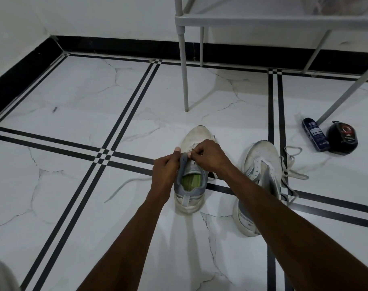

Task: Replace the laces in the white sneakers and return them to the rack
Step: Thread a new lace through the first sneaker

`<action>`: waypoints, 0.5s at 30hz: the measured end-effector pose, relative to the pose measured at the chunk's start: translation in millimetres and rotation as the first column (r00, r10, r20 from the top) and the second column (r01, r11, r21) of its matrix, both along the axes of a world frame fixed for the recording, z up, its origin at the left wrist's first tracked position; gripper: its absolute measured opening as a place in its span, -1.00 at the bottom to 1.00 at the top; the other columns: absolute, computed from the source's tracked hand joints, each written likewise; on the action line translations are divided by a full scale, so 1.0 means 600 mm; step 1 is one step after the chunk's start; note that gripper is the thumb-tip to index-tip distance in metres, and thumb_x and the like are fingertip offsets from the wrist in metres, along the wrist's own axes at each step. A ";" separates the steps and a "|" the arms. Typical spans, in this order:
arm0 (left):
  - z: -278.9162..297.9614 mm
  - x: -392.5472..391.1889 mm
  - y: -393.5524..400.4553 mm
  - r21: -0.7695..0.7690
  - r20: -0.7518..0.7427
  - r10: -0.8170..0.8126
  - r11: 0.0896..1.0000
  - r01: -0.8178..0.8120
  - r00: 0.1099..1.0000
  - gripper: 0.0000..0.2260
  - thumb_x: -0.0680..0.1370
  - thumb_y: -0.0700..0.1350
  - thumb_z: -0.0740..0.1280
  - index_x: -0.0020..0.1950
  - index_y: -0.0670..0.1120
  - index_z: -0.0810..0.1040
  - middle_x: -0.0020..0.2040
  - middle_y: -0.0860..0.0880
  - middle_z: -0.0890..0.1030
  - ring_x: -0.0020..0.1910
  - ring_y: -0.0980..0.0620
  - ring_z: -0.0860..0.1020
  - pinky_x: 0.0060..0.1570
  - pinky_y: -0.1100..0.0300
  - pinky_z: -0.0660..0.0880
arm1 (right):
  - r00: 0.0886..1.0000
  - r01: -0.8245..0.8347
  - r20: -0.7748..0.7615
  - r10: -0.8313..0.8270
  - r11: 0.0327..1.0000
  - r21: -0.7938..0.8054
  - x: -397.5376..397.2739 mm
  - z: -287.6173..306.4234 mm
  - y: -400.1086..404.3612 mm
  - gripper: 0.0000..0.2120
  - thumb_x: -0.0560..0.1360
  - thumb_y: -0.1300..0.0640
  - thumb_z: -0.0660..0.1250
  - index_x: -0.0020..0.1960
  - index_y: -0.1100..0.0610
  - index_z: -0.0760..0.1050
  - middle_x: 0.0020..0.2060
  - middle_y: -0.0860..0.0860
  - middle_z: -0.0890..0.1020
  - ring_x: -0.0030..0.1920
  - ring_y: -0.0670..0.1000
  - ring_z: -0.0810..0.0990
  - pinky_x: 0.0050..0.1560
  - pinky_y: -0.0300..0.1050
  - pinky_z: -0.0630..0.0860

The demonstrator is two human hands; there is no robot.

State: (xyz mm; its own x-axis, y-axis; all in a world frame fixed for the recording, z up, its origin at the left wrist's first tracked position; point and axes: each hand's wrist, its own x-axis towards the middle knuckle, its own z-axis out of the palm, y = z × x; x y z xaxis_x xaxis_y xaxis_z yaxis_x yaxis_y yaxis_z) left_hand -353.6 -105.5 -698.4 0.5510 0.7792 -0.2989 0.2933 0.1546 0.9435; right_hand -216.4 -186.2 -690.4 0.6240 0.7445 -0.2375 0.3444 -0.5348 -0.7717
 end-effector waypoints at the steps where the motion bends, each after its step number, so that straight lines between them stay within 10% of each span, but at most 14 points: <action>1: -0.001 -0.002 0.001 -0.036 0.019 0.007 0.999 -0.006 1.000 -0.60 0.66 0.07 0.28 -0.18 -0.17 0.70 -0.28 -0.11 0.64 -0.27 0.11 0.57 -0.20 0.22 0.52 | 0.999 0.033 -0.030 -0.033 0.999 0.011 -0.003 0.000 -0.002 -0.68 0.53 0.07 0.42 -0.25 0.31 0.64 -0.37 0.14 0.61 -0.37 -0.04 0.47 -0.31 -0.19 0.38; 5: -0.009 -0.007 0.007 -0.079 0.039 -0.048 0.996 0.051 0.998 -0.77 0.64 -0.21 0.31 -0.14 -0.09 0.72 -0.24 -0.06 0.67 -0.18 0.05 0.60 -0.23 0.23 0.54 | 0.975 0.135 -0.182 -0.129 0.991 0.021 -0.007 0.007 -0.003 -0.77 0.47 0.07 0.51 -0.08 0.25 0.71 -0.21 0.07 0.69 -0.19 -0.04 0.61 -0.30 -0.45 0.40; 9: -0.014 -0.005 0.006 -0.127 0.012 -0.052 0.990 0.053 0.999 -0.87 0.61 -0.26 0.35 0.06 -0.21 0.70 -0.11 -0.09 0.71 -0.14 0.03 0.64 -0.23 0.25 0.58 | 0.943 0.179 -0.268 -0.196 0.980 -0.086 -0.002 0.018 0.009 -0.58 0.35 0.01 0.59 0.06 0.30 0.68 0.00 0.17 0.72 0.07 0.08 0.66 0.05 -0.08 0.58; 15: -0.003 0.002 0.007 -0.170 -0.020 -0.047 0.984 0.043 0.999 -0.85 0.62 -0.25 0.34 -0.06 -0.11 0.70 -0.20 -0.04 0.70 -0.25 0.07 0.63 -0.32 0.27 0.55 | 0.940 0.321 -0.163 -0.301 0.940 0.112 -0.019 0.025 -0.009 -0.73 0.25 0.13 0.66 -0.17 0.26 0.68 -0.22 -0.01 0.67 -0.23 -0.14 0.58 -0.25 -0.46 0.41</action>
